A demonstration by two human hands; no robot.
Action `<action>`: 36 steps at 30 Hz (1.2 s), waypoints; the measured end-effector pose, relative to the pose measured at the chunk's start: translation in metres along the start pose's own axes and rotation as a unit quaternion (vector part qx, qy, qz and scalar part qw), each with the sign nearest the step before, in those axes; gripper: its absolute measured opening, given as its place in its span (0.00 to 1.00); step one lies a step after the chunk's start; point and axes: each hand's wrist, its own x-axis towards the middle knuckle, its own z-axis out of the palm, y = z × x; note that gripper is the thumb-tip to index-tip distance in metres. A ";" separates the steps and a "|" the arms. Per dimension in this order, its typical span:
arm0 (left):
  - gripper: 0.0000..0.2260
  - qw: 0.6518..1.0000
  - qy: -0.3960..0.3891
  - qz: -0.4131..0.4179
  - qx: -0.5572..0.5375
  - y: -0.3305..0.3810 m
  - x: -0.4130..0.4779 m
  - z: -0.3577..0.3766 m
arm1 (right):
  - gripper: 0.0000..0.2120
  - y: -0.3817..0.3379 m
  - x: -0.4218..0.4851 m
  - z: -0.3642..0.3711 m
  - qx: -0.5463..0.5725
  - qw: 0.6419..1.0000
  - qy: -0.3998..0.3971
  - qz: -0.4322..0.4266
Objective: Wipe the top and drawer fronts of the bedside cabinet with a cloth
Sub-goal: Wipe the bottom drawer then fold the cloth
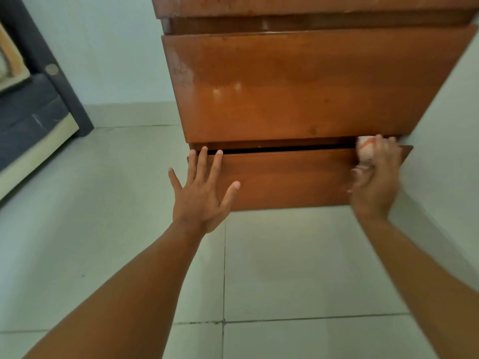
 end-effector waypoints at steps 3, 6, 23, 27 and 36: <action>0.35 1.000 0.005 0.001 -0.004 -0.001 0.000 0.002 | 0.29 -0.070 -0.051 0.051 0.076 0.996 -0.020 -0.039; 0.33 1.000 0.014 0.006 -0.011 -0.007 0.001 0.004 | 0.33 -0.128 -0.102 0.106 0.073 0.988 -0.109 -0.086; 0.30 0.998 0.067 0.003 -0.005 -0.005 -0.002 0.022 | 0.36 -0.007 -0.064 0.083 -0.156 0.972 -0.144 -0.098; 0.31 0.998 0.066 0.002 0.000 -0.005 -0.002 0.025 | 0.36 0.037 -0.036 0.045 -0.191 0.964 -0.160 -0.093; 0.33 0.998 0.065 -0.003 0.013 -0.003 -0.001 0.028 | 0.33 0.071 -0.011 0.001 -0.168 0.976 -0.139 -0.022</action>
